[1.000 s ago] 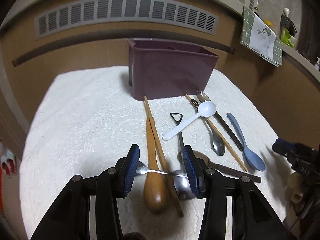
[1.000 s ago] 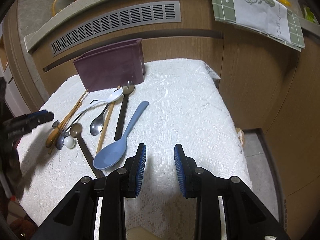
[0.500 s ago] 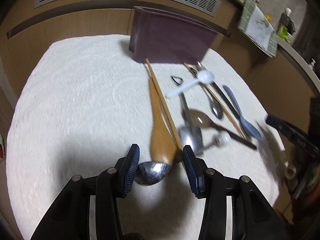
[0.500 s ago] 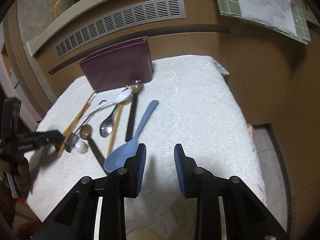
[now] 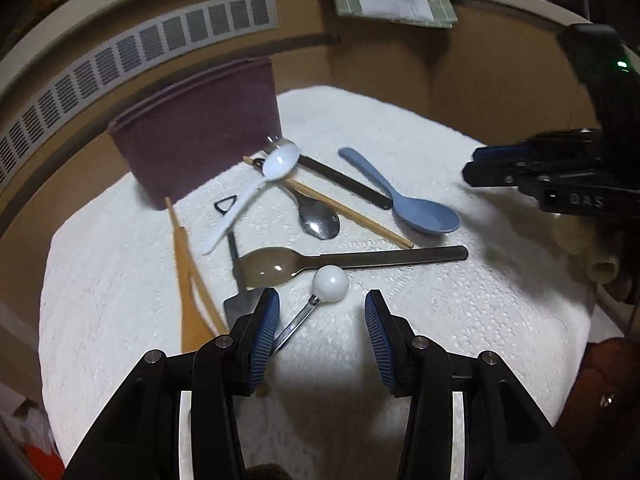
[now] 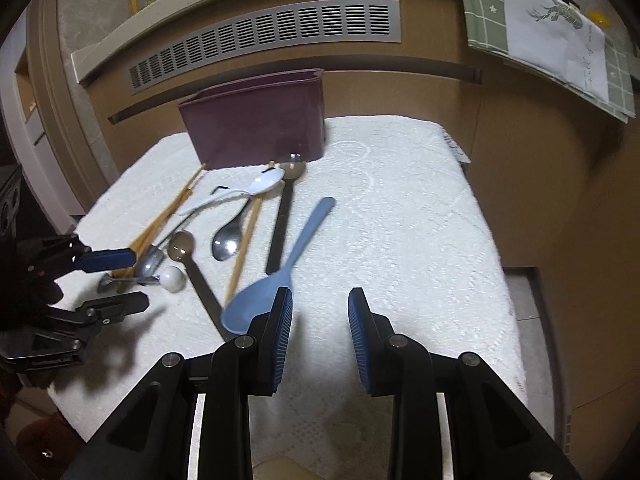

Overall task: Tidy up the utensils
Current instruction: 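Reach the left tool down and grasp the white ball-handled spoon, then grasp the white plastic spoon with the right tool while the left lifts its spoon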

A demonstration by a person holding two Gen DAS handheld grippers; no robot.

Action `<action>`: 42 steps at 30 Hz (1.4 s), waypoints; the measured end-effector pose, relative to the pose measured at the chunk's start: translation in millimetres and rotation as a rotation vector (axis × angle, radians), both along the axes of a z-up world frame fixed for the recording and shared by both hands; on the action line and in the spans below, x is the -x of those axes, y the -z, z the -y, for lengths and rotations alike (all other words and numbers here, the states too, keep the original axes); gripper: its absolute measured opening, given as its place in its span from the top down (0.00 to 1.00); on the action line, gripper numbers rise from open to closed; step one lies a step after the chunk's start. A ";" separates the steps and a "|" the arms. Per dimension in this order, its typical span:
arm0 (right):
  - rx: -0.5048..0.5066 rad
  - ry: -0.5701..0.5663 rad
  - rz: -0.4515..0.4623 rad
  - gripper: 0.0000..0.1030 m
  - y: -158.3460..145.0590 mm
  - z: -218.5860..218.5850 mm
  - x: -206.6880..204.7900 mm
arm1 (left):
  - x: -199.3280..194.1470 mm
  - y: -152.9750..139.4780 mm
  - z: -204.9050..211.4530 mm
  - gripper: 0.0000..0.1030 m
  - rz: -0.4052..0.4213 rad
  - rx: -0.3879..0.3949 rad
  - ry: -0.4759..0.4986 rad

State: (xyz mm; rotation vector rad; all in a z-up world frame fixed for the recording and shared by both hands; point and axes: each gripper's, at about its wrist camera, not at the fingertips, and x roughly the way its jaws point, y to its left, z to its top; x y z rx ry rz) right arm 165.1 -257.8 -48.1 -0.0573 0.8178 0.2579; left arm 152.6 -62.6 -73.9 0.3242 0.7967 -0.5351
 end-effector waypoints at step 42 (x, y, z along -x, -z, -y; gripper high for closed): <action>-0.049 -0.010 0.006 0.73 -27.4 -65.3 -47.1 | 28.4 -94.5 -125.2 0.78 0.140 0.404 -0.555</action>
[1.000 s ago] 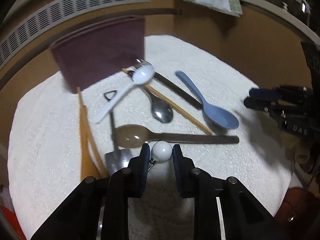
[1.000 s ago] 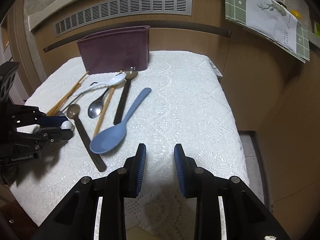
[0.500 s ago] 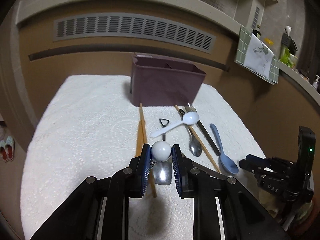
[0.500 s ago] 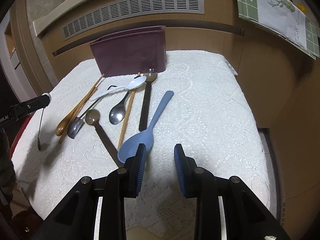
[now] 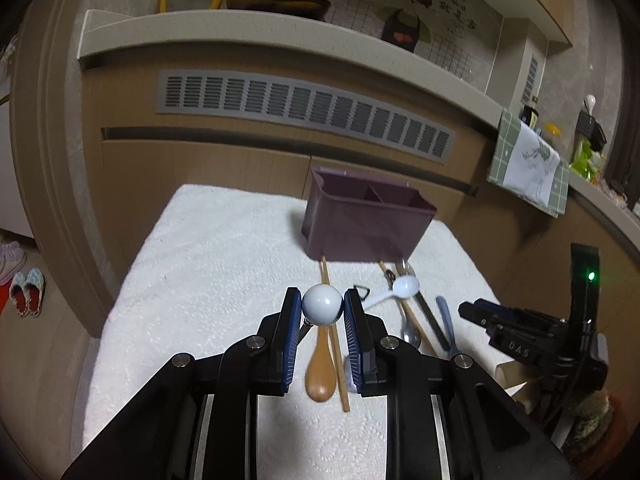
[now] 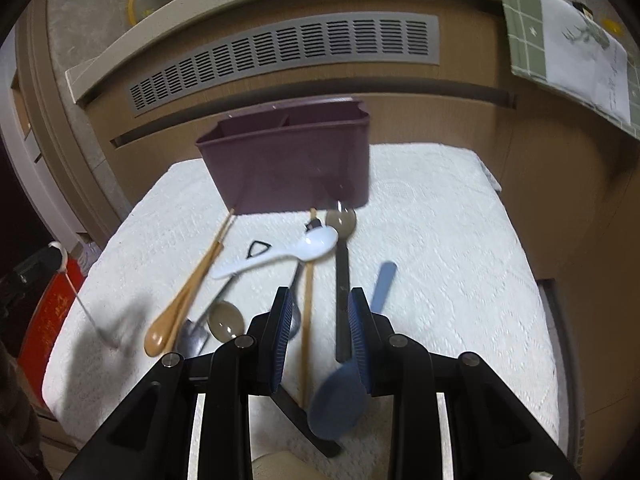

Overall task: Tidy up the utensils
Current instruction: 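Grasp the white plastic spoon with the right tool while the left lifts its spoon, then carry both spoons over the purple holder and open both tools to drop them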

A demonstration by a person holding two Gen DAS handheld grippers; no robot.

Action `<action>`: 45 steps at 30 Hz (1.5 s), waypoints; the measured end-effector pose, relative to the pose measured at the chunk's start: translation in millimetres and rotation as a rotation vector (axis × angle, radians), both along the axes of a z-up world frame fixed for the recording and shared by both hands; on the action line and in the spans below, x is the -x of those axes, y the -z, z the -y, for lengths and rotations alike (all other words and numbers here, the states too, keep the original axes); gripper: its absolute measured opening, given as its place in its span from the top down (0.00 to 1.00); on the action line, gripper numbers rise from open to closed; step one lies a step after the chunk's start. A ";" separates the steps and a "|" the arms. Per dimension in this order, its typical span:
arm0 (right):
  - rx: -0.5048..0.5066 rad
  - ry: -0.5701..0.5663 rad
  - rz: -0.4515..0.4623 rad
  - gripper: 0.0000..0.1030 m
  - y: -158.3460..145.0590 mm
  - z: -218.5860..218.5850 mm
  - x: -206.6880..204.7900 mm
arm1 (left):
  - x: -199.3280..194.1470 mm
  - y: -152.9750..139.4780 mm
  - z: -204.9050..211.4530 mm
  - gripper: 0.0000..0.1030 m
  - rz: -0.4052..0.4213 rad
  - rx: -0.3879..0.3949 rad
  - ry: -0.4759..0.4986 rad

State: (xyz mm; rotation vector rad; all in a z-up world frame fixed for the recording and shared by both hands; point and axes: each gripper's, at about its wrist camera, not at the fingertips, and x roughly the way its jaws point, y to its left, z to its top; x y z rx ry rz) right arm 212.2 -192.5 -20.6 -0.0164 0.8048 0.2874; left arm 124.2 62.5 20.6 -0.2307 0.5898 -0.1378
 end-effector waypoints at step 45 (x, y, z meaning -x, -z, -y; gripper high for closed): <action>0.233 -0.048 0.477 0.97 -202.4 -7.4 -76.8 | -144.6 -141.1 9.8 0.78 0.156 0.255 0.196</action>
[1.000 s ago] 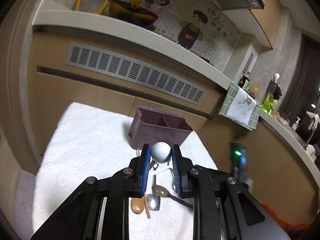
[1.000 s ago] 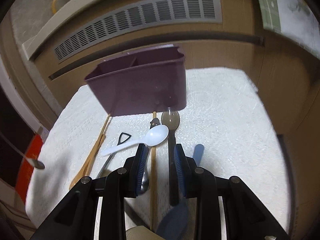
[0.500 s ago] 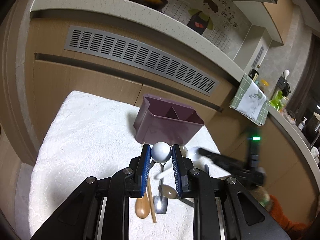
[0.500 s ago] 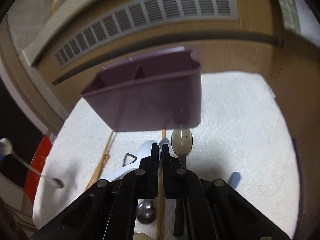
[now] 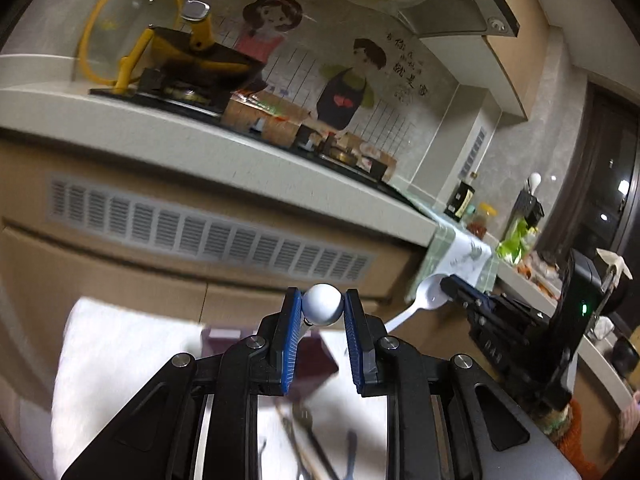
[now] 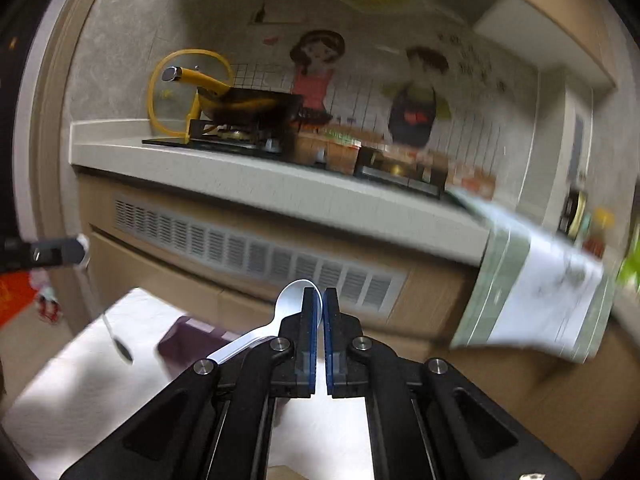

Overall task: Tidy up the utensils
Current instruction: 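Carry both spoons over the purple holder and open both tools to drop them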

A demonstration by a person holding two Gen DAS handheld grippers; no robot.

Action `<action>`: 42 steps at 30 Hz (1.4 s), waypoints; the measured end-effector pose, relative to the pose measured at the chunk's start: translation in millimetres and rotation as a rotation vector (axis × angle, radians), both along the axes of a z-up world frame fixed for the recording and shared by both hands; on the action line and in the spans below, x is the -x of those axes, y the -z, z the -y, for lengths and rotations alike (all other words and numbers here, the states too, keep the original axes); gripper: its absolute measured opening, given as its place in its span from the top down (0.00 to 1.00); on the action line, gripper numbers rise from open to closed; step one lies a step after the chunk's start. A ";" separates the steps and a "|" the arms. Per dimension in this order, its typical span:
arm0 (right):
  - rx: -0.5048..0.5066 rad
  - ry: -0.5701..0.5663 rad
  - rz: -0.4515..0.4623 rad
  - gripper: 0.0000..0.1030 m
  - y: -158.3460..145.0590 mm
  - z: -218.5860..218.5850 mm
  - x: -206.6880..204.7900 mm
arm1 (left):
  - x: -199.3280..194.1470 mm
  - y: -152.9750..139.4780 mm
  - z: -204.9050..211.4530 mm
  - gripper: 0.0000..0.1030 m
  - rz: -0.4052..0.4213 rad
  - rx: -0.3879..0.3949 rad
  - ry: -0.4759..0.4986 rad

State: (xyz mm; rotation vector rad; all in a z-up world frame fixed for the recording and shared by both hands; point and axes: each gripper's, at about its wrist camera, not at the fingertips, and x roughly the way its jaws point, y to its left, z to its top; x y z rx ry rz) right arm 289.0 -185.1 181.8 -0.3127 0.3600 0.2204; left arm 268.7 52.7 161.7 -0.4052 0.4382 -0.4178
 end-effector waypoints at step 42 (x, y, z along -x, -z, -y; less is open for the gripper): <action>-0.158 -0.046 -0.399 0.80 168.5 38.2 1.0 | 43.8 178.0 15.2 0.53 -0.228 -0.282 -0.215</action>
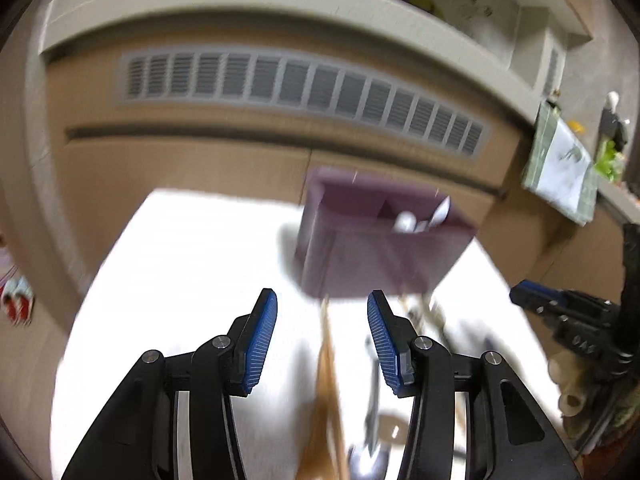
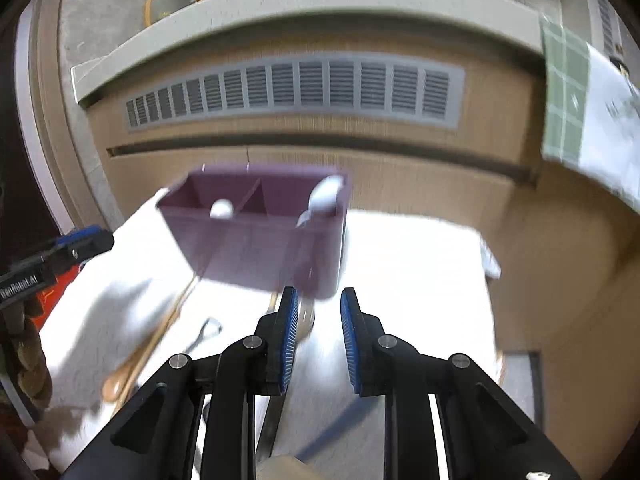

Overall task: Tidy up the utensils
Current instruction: 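Carry both spoons over the purple holder and open both tools to drop them, then grasp the brown translucent spoon by its handle with the right tool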

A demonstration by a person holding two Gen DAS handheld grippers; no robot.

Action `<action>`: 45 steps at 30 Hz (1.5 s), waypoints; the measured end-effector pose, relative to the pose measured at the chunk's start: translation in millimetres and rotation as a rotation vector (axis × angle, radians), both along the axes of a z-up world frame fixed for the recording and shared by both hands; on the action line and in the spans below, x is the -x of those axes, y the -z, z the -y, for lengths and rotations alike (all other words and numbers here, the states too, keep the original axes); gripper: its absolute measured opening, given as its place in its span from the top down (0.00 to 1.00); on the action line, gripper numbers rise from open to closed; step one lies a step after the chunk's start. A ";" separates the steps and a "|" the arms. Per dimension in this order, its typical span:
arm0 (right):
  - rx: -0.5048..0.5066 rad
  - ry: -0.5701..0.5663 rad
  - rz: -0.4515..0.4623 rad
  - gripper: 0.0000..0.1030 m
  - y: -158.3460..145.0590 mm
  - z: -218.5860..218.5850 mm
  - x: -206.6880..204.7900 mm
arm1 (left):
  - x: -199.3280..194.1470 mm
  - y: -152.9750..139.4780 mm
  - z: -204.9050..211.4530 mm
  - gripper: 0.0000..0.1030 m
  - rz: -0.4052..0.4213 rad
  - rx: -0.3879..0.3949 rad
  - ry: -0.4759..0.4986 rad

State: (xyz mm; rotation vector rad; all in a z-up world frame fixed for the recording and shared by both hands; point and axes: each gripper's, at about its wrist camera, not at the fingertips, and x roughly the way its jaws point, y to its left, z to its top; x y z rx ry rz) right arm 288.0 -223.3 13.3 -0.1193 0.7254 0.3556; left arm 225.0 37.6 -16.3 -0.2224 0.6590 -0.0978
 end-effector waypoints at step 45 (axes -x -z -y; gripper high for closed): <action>-0.099 0.069 0.042 0.70 41.6 7.2 35.7 | 46.9 55.9 18.9 0.57 -0.196 -0.034 0.074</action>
